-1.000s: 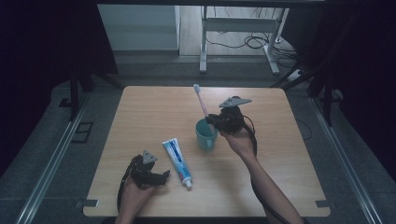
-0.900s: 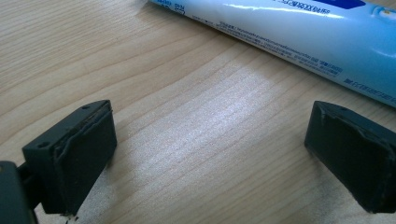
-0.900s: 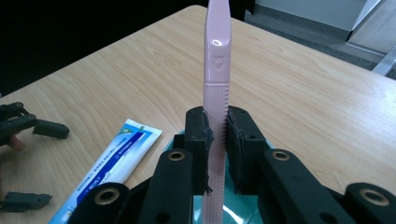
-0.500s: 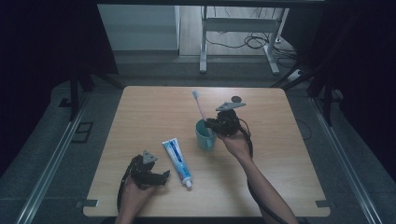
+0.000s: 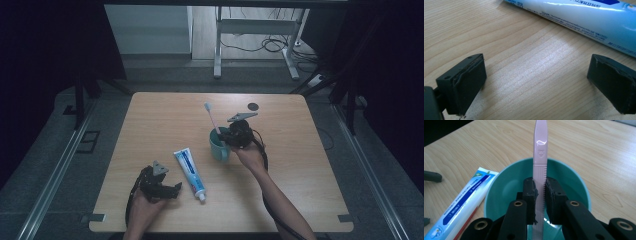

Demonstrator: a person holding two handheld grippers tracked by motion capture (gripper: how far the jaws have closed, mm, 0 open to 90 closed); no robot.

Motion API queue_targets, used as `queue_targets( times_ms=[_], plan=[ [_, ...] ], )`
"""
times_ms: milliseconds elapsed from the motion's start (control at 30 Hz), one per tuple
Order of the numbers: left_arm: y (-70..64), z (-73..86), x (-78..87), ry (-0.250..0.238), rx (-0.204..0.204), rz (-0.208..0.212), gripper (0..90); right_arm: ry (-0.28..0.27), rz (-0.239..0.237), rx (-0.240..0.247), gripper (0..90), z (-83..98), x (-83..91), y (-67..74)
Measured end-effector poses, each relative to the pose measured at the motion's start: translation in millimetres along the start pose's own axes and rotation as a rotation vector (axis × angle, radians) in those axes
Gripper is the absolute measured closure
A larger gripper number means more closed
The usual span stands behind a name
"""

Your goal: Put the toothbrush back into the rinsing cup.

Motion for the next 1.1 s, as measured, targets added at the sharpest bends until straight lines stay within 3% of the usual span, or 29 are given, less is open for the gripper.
queue_targets(
  times_ms=[667, 1100],
  plan=[
    [0.0, 0.0, 0.0, 0.000, 0.000, -0.001, 2.3, 0.116, -0.011, -0.030, 77.4, 2.8, -12.6, 0.4],
    [0.0, 0.0, 0.0, 0.000, 0.000, 0.001, 2.3, 0.135, -0.009, -0.029, 74.6, 1.4, -15.7, 1.9]
  ],
)
Point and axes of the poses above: each handheld gripper's, and its own axes: x roughly backward along the jaws, z roughly out of its underside, y roughly to its left, the point moved 4 cm from there along -x, roughly forward along the jaws, and after that the axes turned 8 degrees about -z, right-handed, at the moved point
